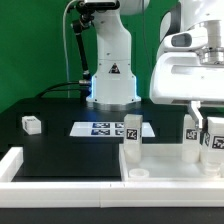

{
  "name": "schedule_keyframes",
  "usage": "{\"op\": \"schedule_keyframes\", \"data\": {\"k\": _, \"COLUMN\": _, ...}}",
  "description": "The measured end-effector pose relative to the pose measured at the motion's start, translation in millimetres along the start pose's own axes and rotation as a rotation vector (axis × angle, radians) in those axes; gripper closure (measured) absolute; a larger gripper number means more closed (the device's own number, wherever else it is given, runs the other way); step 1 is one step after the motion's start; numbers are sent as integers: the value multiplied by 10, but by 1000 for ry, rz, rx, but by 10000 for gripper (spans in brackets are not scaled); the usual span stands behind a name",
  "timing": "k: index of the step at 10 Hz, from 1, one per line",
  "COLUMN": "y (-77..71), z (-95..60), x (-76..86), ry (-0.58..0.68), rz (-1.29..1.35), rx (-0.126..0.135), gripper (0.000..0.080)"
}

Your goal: Assemble square table

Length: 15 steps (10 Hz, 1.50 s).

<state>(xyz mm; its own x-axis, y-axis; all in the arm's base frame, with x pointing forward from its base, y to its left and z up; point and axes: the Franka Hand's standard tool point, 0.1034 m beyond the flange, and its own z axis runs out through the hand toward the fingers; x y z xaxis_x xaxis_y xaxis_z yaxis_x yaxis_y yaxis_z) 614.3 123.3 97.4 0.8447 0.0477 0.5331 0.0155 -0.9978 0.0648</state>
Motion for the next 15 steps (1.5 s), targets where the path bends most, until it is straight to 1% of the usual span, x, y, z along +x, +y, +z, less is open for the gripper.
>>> {"op": "schedule_keyframes", "data": {"k": 3, "y": 0, "z": -36, "x": -15, "ry": -2, "rz": -10, "rx": 3, "gripper": 509}}
{"op": "schedule_keyframes", "data": {"k": 7, "y": -5, "z": -29, "x": -24, "ry": -3, "rz": -13, "rx": 2, "gripper": 509}}
{"op": "schedule_keyframes", "data": {"k": 8, "y": -20, "z": -29, "x": -31, "ry": -1, "rz": -13, "rx": 4, "gripper": 509}}
{"op": "schedule_keyframes", "data": {"k": 9, "y": -89, "z": -35, "x": -76, "ry": 1, "rz": -16, "rx": 13, "gripper": 509}}
{"op": "schedule_keyframes", "data": {"k": 11, "y": -146, "z": -37, "x": -76, "ry": 8, "rz": -10, "rx": 21, "gripper": 509}}
{"op": "schedule_keyframes", "data": {"k": 12, "y": -148, "z": -32, "x": -67, "ry": 10, "rz": -11, "rx": 21, "gripper": 509}}
{"op": "schedule_keyframes", "data": {"k": 15, "y": -62, "z": -31, "x": -41, "ry": 11, "rz": -23, "rx": 13, "gripper": 509}}
